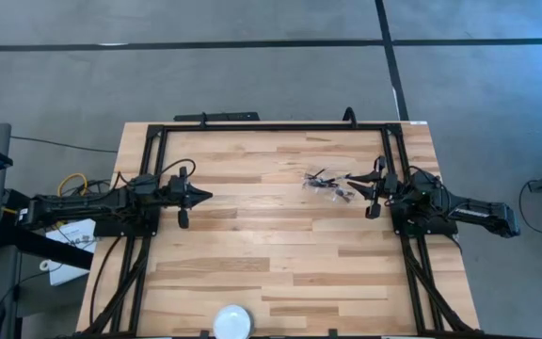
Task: Pick & Place Makeup Brushes
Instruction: Return to Home Position
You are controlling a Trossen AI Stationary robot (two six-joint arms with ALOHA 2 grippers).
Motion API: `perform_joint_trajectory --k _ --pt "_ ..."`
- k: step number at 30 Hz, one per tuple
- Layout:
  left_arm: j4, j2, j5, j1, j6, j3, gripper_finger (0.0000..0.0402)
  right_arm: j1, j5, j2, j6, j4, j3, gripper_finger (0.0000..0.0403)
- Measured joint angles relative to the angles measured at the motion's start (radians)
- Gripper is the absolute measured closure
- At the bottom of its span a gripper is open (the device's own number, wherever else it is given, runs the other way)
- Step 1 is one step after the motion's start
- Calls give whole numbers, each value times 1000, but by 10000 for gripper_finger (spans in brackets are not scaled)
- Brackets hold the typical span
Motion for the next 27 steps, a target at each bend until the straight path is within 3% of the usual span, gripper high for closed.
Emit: perform_joint_trajectory --k 27 --pt "13 0 0 0 0 0 398 0 0 0 0 0 0 351"
